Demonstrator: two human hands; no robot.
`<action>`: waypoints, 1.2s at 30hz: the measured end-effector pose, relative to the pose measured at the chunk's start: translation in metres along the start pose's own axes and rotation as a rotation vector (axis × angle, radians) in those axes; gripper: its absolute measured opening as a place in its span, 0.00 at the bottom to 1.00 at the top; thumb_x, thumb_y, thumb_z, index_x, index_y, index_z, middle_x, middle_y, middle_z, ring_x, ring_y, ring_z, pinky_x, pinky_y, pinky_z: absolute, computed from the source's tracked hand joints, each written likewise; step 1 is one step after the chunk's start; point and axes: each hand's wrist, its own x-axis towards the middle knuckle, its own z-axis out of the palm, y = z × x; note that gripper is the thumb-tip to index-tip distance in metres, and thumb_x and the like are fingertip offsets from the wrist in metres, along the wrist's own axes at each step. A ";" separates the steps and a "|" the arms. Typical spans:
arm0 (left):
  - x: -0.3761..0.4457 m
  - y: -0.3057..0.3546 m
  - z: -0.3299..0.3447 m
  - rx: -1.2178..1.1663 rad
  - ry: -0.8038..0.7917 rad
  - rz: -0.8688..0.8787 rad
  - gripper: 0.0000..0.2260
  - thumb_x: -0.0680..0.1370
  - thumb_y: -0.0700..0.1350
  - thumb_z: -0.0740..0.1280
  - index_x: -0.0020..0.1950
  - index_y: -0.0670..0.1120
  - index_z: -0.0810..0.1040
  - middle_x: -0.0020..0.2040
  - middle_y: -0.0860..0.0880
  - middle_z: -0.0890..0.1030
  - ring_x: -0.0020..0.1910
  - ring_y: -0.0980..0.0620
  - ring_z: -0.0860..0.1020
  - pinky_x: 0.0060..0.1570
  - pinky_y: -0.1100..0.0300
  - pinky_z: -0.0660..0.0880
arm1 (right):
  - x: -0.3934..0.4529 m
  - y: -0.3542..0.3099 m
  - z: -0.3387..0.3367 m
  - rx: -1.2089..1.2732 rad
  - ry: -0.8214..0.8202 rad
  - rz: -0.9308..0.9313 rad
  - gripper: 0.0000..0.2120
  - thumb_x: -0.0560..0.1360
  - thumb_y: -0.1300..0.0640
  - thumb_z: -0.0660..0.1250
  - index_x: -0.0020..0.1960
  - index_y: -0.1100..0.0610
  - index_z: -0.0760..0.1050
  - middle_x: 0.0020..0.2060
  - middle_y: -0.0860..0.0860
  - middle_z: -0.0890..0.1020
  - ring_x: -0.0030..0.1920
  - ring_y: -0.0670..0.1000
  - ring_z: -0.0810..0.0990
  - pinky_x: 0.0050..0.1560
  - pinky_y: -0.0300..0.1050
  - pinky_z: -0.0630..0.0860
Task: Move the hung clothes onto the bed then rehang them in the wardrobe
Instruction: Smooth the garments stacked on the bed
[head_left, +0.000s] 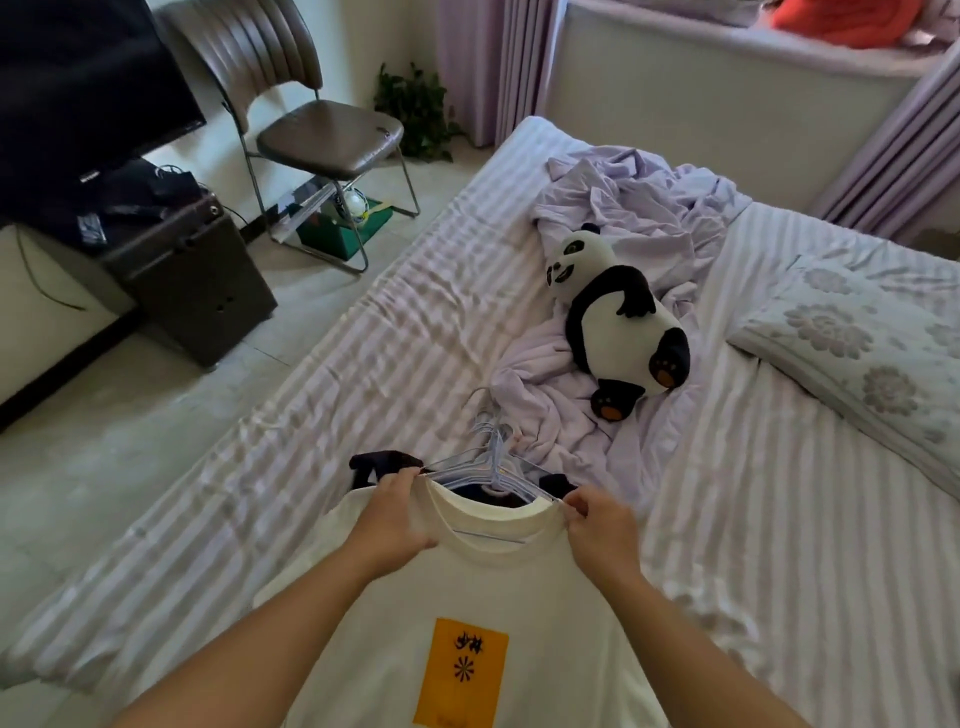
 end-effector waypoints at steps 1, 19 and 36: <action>0.008 -0.005 0.007 0.024 -0.024 -0.012 0.47 0.68 0.47 0.79 0.79 0.47 0.54 0.76 0.47 0.59 0.73 0.48 0.63 0.68 0.57 0.67 | 0.006 0.004 0.008 0.009 -0.025 0.014 0.05 0.73 0.62 0.71 0.44 0.52 0.81 0.38 0.47 0.81 0.40 0.48 0.77 0.38 0.40 0.67; 0.054 -0.030 0.043 0.475 0.018 -0.058 0.44 0.73 0.58 0.69 0.80 0.50 0.46 0.76 0.50 0.59 0.72 0.45 0.58 0.70 0.50 0.58 | 0.016 0.025 0.070 -0.422 -0.307 -0.042 0.39 0.67 0.40 0.65 0.74 0.54 0.60 0.68 0.52 0.66 0.67 0.55 0.66 0.66 0.49 0.67; -0.165 -0.010 -0.106 0.284 0.079 -0.058 0.41 0.69 0.66 0.70 0.77 0.55 0.58 0.73 0.54 0.65 0.70 0.53 0.67 0.65 0.55 0.70 | -0.129 -0.162 -0.047 -0.393 -0.404 -0.468 0.32 0.72 0.36 0.65 0.72 0.47 0.66 0.64 0.44 0.72 0.64 0.47 0.70 0.61 0.42 0.70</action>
